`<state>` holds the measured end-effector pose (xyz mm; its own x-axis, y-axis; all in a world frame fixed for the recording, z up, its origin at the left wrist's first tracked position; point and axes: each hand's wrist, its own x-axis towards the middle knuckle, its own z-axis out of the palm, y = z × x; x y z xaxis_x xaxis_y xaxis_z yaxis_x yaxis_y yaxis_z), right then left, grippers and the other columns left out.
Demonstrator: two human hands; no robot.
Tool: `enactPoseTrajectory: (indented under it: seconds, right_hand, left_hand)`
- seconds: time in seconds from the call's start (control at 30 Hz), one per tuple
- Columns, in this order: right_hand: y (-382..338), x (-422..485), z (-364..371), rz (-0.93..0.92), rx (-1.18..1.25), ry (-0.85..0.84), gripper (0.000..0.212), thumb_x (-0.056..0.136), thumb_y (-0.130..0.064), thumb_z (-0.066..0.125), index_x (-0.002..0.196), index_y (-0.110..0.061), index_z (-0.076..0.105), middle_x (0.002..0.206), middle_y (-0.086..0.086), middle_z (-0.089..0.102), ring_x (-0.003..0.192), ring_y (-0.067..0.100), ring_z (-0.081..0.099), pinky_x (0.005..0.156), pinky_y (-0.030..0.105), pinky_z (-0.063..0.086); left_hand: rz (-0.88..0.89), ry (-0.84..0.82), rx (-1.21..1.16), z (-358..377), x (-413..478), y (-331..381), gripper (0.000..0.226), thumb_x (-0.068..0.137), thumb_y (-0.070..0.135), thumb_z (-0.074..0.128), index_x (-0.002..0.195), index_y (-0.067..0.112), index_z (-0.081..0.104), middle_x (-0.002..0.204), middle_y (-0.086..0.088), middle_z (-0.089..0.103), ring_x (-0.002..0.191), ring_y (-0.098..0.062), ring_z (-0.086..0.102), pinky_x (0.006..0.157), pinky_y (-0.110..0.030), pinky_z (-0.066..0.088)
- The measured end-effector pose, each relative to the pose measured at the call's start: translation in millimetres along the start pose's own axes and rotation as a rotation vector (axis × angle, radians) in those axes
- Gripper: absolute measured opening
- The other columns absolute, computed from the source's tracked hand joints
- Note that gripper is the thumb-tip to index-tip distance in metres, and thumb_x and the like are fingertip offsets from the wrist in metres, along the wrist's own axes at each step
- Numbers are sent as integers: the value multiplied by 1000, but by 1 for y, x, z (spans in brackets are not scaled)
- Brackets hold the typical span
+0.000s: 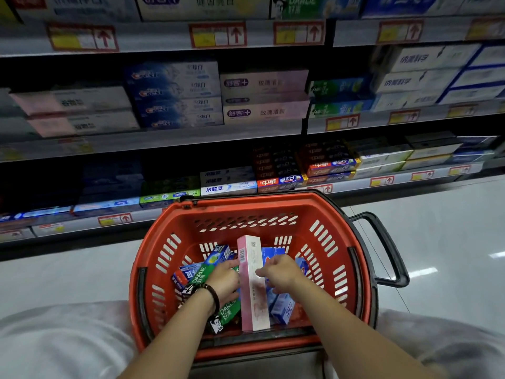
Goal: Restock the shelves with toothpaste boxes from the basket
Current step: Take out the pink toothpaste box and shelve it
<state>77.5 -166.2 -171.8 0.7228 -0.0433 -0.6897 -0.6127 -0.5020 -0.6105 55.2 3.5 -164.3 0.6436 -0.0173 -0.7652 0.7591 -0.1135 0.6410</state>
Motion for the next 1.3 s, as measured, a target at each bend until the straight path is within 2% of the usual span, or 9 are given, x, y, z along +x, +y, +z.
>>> enactPoseTrajectory:
  seconds: [0.1,0.2,0.37,0.53,0.7,0.83,0.97,1.1,1.3]
  right_hand:
    - [5,4,7,-8,-45,24,30,89,-22,82,81,-15,54,81,5,60,74,19,57,70,37,52]
    - [8,5,14,2,-89,17,30,88,-23,83,92,-18,53,93,1,63,87,16,63,67,27,52]
    - [10,8,29,61,-85,-10,55,74,-27,91,116,-15,57,110,6,68,99,22,68,68,32,58]
    - [10,15,38,81,-209,3,78,73,-34,93,133,-12,47,126,10,64,114,29,65,89,37,61]
    - [8,18,43,88,-265,4,89,78,-33,90,146,-11,37,139,13,57,128,32,59,98,38,56]
    - [11,20,45,85,-261,29,88,78,-32,91,145,-12,39,136,11,57,127,31,58,101,41,57]
    - [12,19,46,81,-260,50,89,75,-32,93,143,-11,40,133,11,59,125,31,60,99,41,59]
    - [14,19,45,100,-258,53,89,71,-32,98,139,-13,43,134,10,59,126,30,60,100,41,59]
    - [15,20,41,144,-186,68,68,71,-25,96,123,-16,52,121,8,62,114,28,64,89,41,63]
  left_hand:
    - [-20,-20,-46,3,9,-7,56,101,-4,31,148,18,52,95,-9,64,81,-19,54,68,-28,50]
    - [-32,-42,-119,3,9,-10,51,103,-2,30,144,22,51,120,-5,71,90,-21,57,80,-37,51]
    - [-58,-68,-183,1,15,-16,49,103,-3,36,146,18,50,121,1,76,108,-20,70,108,-53,49]
    - [-63,-59,-228,1,10,-15,40,105,-5,38,135,18,50,113,2,75,108,-20,69,102,-45,50]
    - [-106,-50,-285,-6,16,-18,62,99,-13,39,156,12,39,98,-1,66,105,-25,57,94,-41,53]
    - [-128,-71,-337,-9,15,-16,74,92,-20,33,159,9,30,114,-4,69,105,-28,48,96,-43,55]
    - [-120,-62,-399,-10,7,-9,70,97,-18,35,162,8,27,140,-13,60,110,-27,65,110,-50,49]
    - [-105,-54,-431,-11,-1,-6,62,100,-18,36,157,6,33,126,-18,65,105,-35,72,78,-42,65]
    - [-125,-56,-432,-10,-6,0,57,103,-8,48,155,15,40,127,-17,64,105,-35,75,75,-38,65]
